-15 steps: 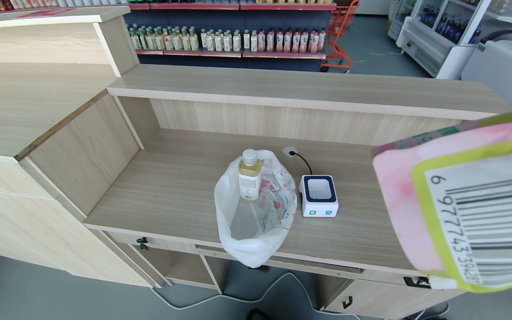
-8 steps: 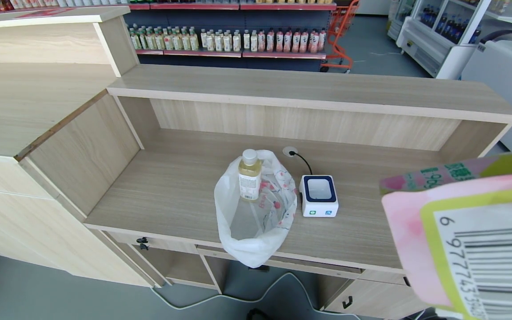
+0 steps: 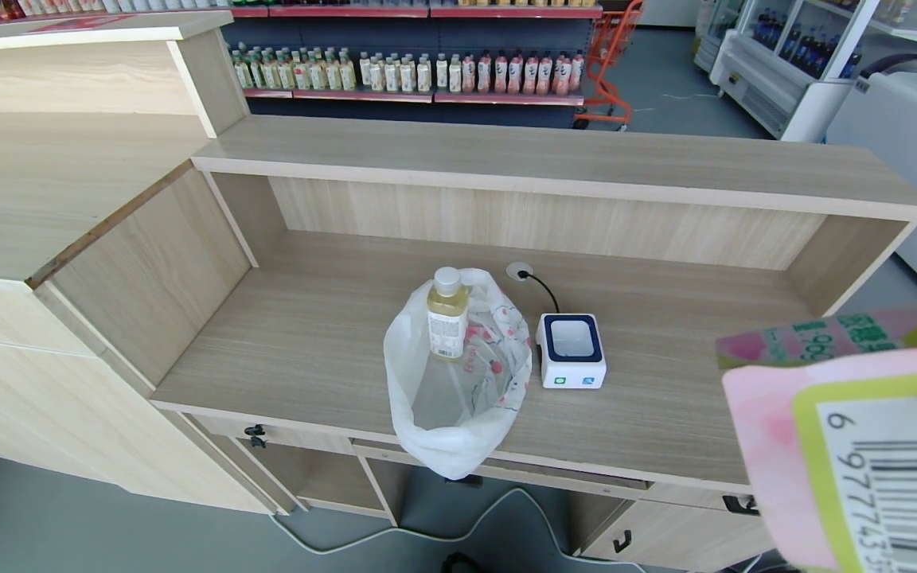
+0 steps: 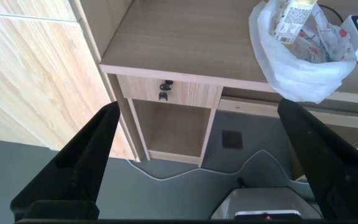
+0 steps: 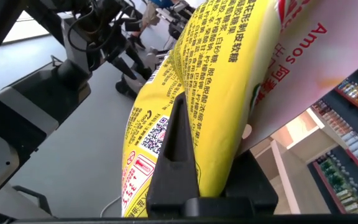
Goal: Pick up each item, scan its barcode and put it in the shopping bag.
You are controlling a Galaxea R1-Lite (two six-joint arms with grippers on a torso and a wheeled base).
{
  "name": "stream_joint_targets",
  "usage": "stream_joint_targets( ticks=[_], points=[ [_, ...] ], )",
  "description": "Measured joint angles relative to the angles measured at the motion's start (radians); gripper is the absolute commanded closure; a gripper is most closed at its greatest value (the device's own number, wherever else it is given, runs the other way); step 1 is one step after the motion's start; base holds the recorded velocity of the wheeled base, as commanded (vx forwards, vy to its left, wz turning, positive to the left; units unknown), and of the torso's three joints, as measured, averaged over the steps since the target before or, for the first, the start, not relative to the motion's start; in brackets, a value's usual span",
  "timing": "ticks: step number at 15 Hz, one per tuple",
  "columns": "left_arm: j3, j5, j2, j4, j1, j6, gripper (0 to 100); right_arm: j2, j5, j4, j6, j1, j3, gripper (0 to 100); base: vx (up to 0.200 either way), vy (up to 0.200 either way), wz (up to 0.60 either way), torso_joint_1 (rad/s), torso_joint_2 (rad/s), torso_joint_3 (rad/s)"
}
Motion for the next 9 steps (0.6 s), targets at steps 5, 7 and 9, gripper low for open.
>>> stream_joint_targets(
  ticks=[5,7,9],
  points=[
    [0.000,0.000,0.000,0.000,0.000,0.000,0,-0.028,0.001,0.012,-0.002,-0.051,0.023,100,0.000,0.000,0.00,0.000,0.00,0.000],
    [0.000,0.000,0.000,0.000,0.000,0.000,0,-0.032,-0.003,0.012,-0.001,-0.069,0.024,100,0.000,0.000,0.00,0.000,0.00,0.000],
    [0.000,0.000,0.000,0.000,0.000,0.000,0,-0.033,-0.066,0.012,-0.001,-0.109,0.026,100,0.000,0.000,0.00,0.000,0.00,0.000]
  ],
)
